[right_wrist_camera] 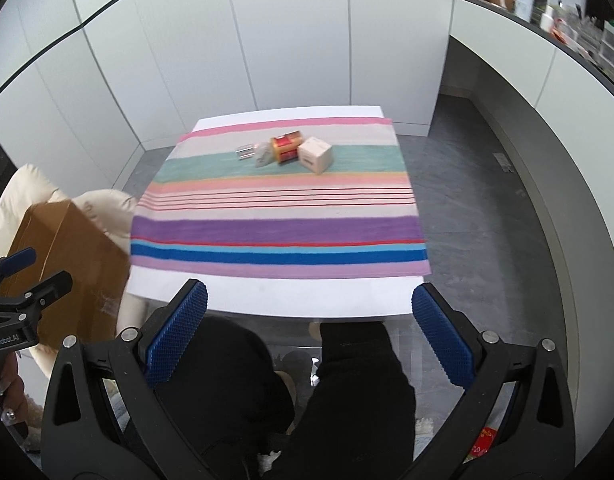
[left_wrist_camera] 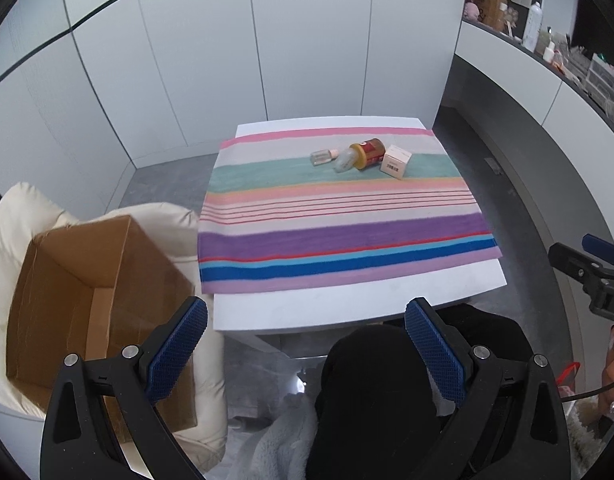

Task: Organize objects
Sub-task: 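Withdraw both tools from the box back toward the striped cloth, then grasp the white box with the right tool while the left tool grasps the clear tape roll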

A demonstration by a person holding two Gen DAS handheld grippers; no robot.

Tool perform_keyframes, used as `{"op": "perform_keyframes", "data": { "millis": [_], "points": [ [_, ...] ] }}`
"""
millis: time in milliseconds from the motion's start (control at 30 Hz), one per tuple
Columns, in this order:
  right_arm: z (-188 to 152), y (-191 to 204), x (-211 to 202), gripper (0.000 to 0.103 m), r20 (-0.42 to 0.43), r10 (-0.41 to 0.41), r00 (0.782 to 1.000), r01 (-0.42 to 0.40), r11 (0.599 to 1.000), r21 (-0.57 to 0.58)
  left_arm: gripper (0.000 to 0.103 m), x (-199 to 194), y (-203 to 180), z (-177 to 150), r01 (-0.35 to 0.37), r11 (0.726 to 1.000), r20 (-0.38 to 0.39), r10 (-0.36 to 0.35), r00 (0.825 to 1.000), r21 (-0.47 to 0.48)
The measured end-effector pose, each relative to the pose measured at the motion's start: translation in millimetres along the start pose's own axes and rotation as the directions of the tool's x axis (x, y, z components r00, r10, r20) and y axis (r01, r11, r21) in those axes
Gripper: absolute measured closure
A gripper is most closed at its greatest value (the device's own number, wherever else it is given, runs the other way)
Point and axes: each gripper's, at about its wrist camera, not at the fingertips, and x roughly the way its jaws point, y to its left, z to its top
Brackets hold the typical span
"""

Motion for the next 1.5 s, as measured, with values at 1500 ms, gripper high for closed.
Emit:
{"op": "perform_keyframes", "data": {
  "millis": [1500],
  "points": [
    [149.6, -30.0, 348.0, 0.0, -0.009, 0.155, 0.988, -0.153, 0.963, -0.221, 0.004, 360.1, -60.7, 174.6, 0.118, 0.983, -0.029, -0.115, 0.993, 0.139]
  ]
}}
